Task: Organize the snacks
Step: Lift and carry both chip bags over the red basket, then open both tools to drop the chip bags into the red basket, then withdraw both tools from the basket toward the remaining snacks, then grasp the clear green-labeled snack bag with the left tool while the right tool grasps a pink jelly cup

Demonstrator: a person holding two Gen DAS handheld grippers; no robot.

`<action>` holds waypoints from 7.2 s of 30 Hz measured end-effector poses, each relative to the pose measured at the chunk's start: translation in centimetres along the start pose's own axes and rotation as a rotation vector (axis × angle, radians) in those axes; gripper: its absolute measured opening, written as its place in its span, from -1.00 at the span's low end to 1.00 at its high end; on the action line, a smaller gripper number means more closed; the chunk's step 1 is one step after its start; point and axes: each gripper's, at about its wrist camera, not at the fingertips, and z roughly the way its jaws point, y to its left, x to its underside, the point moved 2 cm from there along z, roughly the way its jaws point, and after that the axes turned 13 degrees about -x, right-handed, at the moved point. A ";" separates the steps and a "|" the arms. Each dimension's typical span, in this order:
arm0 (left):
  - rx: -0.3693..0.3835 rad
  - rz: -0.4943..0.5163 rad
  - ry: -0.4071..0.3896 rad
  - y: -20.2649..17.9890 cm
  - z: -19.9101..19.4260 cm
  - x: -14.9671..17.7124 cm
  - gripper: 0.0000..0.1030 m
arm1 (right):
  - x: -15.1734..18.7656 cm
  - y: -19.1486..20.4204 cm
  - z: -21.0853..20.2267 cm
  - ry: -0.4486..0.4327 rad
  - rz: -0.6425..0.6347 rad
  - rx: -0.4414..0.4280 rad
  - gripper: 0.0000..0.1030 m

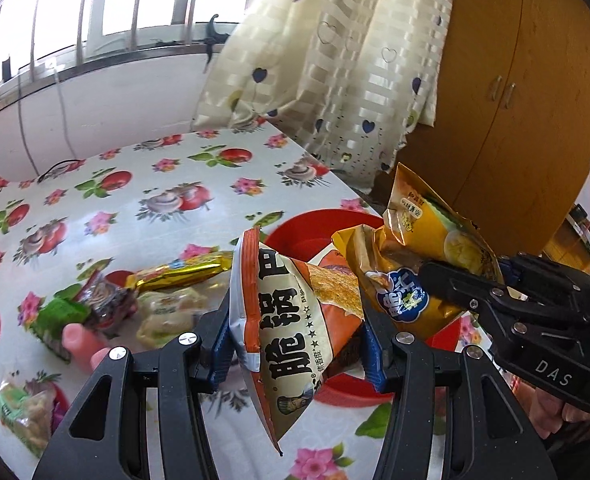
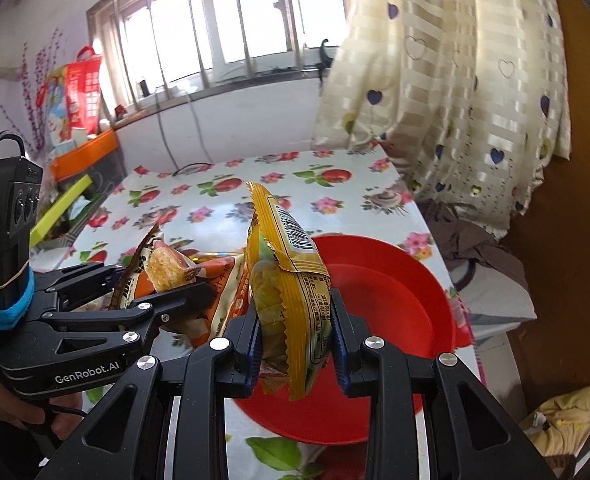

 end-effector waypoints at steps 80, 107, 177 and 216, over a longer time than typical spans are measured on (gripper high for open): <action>-0.459 -0.150 -0.031 11.0 -5.9 5.7 0.12 | 1.4 13.1 6.8 0.151 -0.241 -0.090 0.05; -0.514 -0.212 -0.022 13.3 -8.9 8.0 0.12 | 1.7 16.7 5.9 0.151 -0.304 -0.136 0.08; -0.292 -0.724 0.153 27.4 -1.8 12.3 0.14 | 2.1 15.9 20.3 0.340 -0.182 -0.212 0.09; -0.405 -0.406 0.176 24.9 -0.2 12.7 -0.12 | 2.3 16.7 19.5 0.287 -0.254 -0.204 -0.56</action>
